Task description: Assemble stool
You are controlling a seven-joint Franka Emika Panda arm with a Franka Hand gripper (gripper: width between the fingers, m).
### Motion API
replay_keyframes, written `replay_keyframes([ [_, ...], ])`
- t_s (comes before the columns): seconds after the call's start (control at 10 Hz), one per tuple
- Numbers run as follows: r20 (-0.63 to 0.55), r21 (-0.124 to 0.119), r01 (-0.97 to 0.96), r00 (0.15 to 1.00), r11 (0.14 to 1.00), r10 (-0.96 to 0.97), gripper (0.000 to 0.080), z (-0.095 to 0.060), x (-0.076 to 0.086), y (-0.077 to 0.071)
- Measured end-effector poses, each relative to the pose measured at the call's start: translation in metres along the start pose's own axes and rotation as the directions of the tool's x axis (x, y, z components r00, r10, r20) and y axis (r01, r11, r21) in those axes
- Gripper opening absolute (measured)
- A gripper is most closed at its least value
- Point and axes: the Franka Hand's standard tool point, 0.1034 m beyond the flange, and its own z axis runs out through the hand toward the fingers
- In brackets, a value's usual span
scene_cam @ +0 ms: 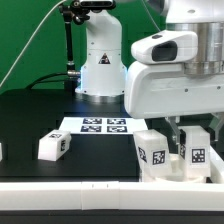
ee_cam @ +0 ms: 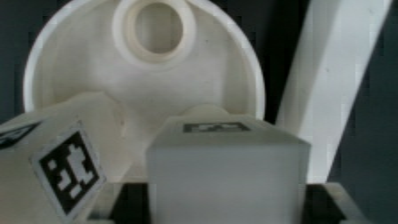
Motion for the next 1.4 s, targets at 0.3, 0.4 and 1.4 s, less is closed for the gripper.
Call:
replay_keyframes([
  [0.3,-0.011,-0.002,-0.165,0.986,0.986,0.165,0.0337,-0.0001,0.0011,-0.0029],
  [0.4,-0.011,-0.001,-0.248,0.969,0.969,0.248,0.0337,-0.0002,0.0012,-0.0034],
  [1.4,0.091,0.092,-0.984,0.158,0.149,0.983,0.0338,-0.0002,0.0056,-0.0121],
])
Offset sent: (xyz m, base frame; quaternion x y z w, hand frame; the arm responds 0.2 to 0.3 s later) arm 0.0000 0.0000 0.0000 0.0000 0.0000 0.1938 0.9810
